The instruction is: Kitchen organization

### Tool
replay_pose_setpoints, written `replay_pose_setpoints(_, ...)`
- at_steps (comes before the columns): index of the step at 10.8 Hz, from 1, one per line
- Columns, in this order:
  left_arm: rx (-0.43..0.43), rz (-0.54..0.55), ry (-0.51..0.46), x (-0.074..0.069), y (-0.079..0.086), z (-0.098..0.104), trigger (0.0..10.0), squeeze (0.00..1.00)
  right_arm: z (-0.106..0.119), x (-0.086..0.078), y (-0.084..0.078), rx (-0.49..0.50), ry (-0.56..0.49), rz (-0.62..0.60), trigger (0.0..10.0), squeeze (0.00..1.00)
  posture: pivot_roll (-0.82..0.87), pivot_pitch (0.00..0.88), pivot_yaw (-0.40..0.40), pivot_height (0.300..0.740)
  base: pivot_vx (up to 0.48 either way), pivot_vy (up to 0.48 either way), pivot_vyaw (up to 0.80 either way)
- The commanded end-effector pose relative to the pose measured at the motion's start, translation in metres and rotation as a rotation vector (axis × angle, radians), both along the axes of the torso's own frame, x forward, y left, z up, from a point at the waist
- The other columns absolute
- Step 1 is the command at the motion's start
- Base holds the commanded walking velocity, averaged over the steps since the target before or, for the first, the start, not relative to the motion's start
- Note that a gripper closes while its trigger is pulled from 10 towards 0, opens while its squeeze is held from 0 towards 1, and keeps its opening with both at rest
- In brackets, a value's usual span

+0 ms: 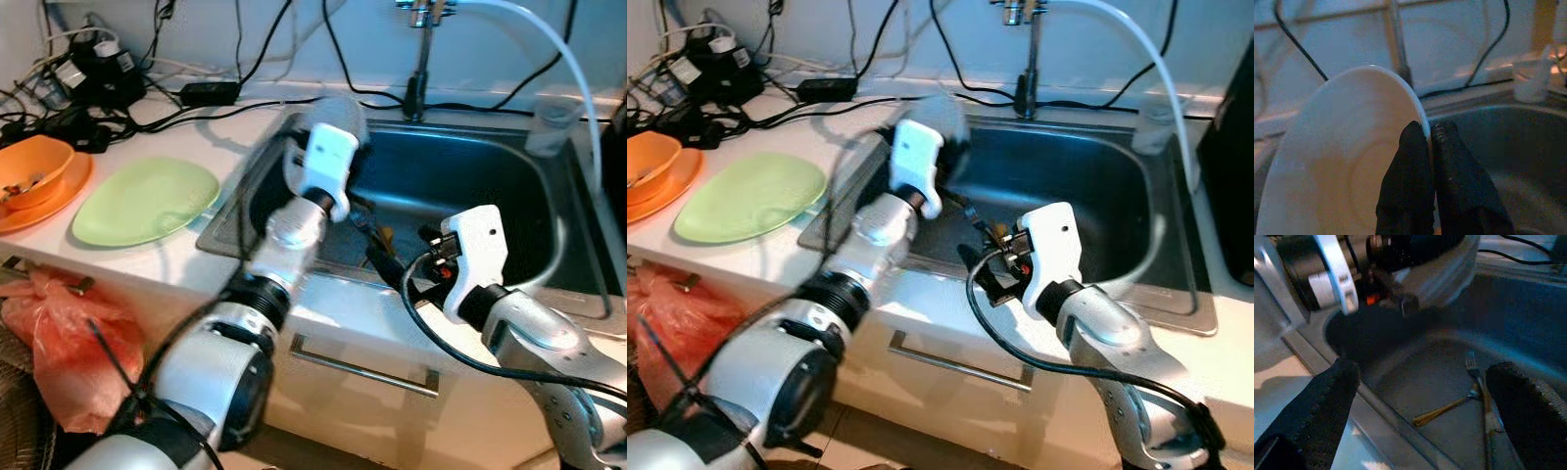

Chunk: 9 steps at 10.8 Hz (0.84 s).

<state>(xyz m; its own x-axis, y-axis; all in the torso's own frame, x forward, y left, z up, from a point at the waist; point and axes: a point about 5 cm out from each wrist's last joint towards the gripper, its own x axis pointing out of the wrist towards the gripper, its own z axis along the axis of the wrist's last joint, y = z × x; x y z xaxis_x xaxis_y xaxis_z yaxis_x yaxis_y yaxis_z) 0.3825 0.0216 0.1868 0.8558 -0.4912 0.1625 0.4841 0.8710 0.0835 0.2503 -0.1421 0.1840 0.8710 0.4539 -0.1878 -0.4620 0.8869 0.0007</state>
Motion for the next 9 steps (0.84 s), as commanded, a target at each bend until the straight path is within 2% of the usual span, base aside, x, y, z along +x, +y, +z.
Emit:
replay_pose_setpoints(1,-0.013,0.001,0.028,0.001,0.001,-0.003,0.0,0.00,0.003,-0.002,-0.002,0.001,-0.002,-0.011,10.0,0.00,-0.21,0.026,0.133,0.740,0.000,0.000,0.00)
replay_pose_setpoints(2,-0.047,0.004,0.105,-0.001,-0.001,-0.013,0.0,0.00,0.005,0.000,-0.003,-0.001,-0.002,-0.028,10.0,0.00,-0.22,0.028,0.130,0.740,0.000,0.000,0.00)
replay_pose_setpoints(6,-0.055,0.018,0.227,-0.006,-0.002,-0.036,0.0,0.00,0.006,-0.002,0.001,0.015,0.038,-0.014,10.0,0.00,-0.22,0.033,0.124,0.740,0.000,0.000,0.00)
replay_pose_setpoints(7,-0.057,0.016,0.258,-0.007,-0.003,-0.040,0.2,0.00,0.005,-0.004,0.005,0.066,0.065,0.003,10.0,0.00,-0.23,0.035,0.122,0.740,0.000,0.000,0.00)
replay_pose_setpoints(8,-0.072,-0.005,0.300,-0.010,-0.009,-0.044,1.5,0.00,0.006,-0.010,0.017,0.113,0.085,0.075,10.0,0.00,-0.23,0.039,0.120,0.740,0.000,0.000,0.00)
replay_pose_setpoints(9,-0.073,-0.012,0.313,-0.011,-0.012,-0.045,1.5,0.00,0.006,-0.011,0.019,0.115,0.087,0.090,10.0,0.00,-0.23,0.039,0.120,0.740,0.000,0.000,0.00)
